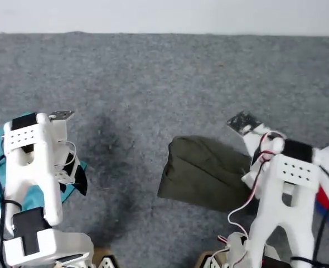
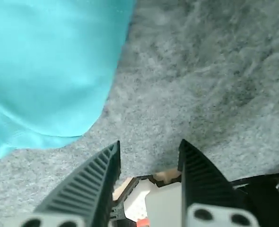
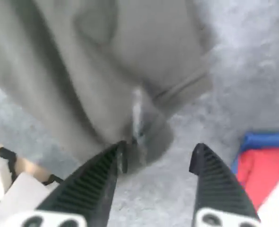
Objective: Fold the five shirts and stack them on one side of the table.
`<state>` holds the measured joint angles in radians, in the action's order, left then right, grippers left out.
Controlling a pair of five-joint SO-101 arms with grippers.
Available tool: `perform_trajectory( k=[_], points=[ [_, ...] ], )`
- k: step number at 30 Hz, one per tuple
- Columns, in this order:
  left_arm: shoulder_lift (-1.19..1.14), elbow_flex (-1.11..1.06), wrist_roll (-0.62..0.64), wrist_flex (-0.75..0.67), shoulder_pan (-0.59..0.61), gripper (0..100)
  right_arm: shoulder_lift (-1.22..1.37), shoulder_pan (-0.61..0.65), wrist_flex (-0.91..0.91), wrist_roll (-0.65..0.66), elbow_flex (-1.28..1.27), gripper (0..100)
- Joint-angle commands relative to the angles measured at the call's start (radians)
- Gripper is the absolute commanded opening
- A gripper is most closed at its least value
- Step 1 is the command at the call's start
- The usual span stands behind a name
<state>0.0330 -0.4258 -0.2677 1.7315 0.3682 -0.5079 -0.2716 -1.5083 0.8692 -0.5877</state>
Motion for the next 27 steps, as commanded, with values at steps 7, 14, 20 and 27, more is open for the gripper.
perform_trajectory(
  k=[7, 14, 20, 27],
  points=[
    [0.034, 0.122, 0.163, 0.025, -0.296, 19, 0.094, 0.038, -0.038, -0.586, 0.322, 23.6],
    [0.032, 0.124, 0.203, 0.025, -0.368, 19, 0.394, 0.054, -0.048, -1.096, 0.325, 35.9],
    [0.032, 0.122, 0.203, 0.025, -0.374, 19, 0.737, 0.093, -0.120, -1.148, 0.365, 36.6],
    [0.032, 0.120, 0.203, 0.023, -0.368, 19, 1.093, 0.176, -0.260, -1.080, 0.686, 36.6]
  ],
)
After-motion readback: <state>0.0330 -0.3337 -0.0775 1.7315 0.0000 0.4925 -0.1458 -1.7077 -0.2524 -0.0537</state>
